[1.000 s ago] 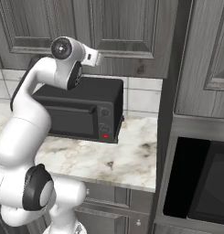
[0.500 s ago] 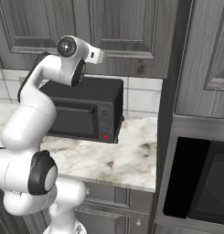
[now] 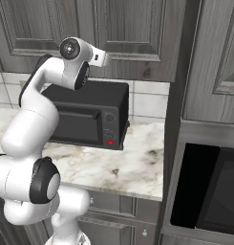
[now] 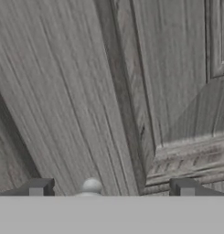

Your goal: Move the bowls from the cabinet to the plates on the dining table.

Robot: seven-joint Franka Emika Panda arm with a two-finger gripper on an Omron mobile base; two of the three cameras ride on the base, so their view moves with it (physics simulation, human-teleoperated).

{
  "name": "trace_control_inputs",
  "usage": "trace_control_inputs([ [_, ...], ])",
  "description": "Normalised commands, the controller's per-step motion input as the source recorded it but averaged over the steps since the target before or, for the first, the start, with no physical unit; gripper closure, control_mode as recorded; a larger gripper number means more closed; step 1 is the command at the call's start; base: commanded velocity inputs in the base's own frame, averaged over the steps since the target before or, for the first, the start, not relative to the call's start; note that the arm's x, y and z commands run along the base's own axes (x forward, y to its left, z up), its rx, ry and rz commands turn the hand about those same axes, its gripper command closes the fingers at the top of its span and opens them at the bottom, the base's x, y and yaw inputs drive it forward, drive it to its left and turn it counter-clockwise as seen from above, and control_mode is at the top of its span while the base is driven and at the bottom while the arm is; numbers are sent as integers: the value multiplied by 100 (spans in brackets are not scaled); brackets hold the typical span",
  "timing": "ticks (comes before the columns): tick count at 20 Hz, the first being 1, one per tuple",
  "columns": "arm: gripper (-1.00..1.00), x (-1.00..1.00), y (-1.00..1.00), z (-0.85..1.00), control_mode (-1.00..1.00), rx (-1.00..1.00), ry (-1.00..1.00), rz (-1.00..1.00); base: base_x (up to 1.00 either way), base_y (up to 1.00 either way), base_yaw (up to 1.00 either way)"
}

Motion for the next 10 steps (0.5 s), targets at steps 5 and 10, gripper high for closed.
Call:
trace_control_inputs([
  [5, 100, 37, 0, -7, -100, 0, 0, 0, 0, 0, 0],
  [10, 100, -24, 0, 0, -100, 0, -5, 0, 0, 0, 0],
])
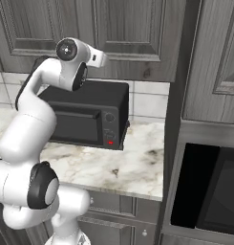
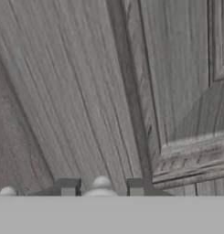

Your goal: Move the bowls from the cabinet to the plates on the dining table.

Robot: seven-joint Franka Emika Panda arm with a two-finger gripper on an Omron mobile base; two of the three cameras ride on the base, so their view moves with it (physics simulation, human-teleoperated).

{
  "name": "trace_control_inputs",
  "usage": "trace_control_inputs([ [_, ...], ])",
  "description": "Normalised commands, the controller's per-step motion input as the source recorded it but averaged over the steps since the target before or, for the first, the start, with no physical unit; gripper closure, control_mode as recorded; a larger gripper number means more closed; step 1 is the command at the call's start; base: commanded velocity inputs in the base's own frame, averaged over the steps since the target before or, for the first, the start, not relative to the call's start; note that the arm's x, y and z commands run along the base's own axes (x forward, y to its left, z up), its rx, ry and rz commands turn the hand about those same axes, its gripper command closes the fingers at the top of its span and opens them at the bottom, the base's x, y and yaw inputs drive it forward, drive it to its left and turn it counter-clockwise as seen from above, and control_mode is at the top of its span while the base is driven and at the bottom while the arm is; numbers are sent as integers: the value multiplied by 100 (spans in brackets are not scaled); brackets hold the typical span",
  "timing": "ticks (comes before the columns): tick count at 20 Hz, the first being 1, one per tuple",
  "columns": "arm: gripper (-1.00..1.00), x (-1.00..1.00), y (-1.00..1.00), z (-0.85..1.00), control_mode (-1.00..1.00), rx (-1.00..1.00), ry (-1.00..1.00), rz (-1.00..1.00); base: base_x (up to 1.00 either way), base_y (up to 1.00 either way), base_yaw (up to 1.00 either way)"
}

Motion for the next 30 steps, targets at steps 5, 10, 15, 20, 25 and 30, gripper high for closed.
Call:
trace_control_inputs([
  [5, 100, -74, 0, 0, -100, 0, -12, 0, 0, 0, 0],
  [10, 100, -74, 0, 0, -100, 0, -13, 0, 0, 0, 0],
  [15, 100, -61, -11, 0, -100, 0, -13, 1, 0, 0, 0],
  [20, 100, -60, -32, 0, -100, 2, -14, 4, 0, 0, 0],
  [25, -100, -49, -29, 0, -100, 2, -11, 4, 0, 0, 0],
  [30, -100, -54, -4, 0, -100, 1, -7, 1, 0, 0, 0],
])
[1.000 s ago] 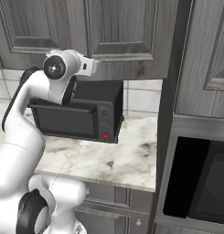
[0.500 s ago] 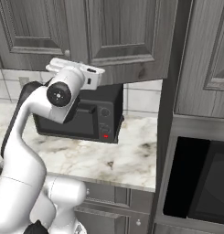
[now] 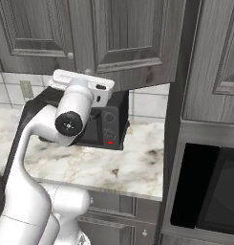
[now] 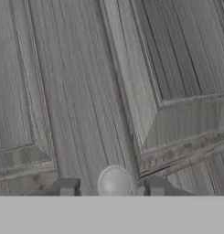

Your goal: Move the bowls from the cabinet to the plates on the dining table.

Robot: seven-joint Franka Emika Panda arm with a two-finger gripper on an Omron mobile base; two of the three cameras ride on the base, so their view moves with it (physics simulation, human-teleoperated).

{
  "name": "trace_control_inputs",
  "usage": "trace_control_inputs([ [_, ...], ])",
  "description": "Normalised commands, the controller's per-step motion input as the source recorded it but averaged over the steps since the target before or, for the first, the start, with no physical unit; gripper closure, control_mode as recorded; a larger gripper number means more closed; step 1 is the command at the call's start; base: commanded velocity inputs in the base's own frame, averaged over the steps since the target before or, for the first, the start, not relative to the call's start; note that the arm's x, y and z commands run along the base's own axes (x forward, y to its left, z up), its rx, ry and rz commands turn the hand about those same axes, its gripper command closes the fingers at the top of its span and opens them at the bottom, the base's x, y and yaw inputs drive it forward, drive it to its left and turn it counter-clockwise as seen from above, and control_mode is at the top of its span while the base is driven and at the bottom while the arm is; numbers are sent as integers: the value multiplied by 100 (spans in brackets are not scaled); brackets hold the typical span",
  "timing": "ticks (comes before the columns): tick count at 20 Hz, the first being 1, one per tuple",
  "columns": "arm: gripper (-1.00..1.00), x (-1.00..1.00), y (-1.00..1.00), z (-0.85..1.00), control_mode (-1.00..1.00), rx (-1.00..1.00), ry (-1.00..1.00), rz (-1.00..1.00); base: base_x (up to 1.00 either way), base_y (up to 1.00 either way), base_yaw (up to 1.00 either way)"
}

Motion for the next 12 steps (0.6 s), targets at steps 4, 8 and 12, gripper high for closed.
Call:
trace_control_inputs([
  [4, -100, -88, 19, 1, -100, 0, -5, 0, 0, 0, 0],
  [8, -100, -77, 28, 8, -100, 4, -1, 0, 0, 0, 0],
  [12, -100, -33, 59, -3, -100, 1, 2, 0, 0, 0, 0],
])
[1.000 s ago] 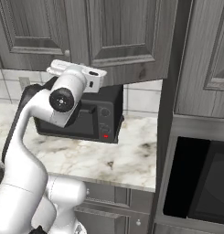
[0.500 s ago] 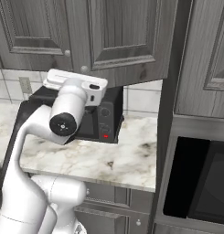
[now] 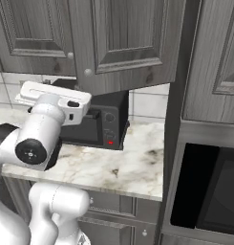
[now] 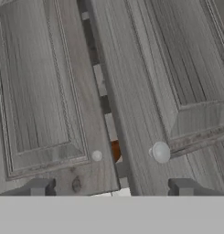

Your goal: Move the bowls from the cabinet to the plates on the dining table.

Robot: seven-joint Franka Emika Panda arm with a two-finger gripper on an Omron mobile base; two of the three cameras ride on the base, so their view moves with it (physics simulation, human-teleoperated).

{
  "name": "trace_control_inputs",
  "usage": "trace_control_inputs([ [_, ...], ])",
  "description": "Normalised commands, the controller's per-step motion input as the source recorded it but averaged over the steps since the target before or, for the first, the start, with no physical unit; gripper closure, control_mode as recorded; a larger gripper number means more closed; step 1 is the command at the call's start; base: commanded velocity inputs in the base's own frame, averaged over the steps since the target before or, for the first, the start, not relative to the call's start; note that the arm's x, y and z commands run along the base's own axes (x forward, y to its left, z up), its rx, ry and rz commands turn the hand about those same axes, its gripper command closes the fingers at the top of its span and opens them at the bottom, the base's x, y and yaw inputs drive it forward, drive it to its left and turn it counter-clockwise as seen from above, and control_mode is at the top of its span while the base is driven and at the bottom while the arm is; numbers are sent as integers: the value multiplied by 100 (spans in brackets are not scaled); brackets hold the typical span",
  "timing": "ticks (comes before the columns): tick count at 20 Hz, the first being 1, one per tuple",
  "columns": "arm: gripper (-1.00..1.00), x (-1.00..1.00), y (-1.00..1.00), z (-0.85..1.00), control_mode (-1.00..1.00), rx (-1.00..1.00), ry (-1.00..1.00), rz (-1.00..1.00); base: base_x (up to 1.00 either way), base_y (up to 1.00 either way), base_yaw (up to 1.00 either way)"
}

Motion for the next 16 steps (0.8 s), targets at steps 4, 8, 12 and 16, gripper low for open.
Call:
trace_control_inputs([
  [4, -100, -3, 73, -23, -100, 0, 17, 0, 0, 0, 0],
  [8, -100, 0, 64, -17, -100, 1, 23, -2, 0, 0, 0],
  [12, -100, 0, 51, -21, -100, 0, 27, -3, 0, 0, 0],
  [16, -100, 2, 35, -17, -100, 0, 31, -2, 0, 0, 0],
])
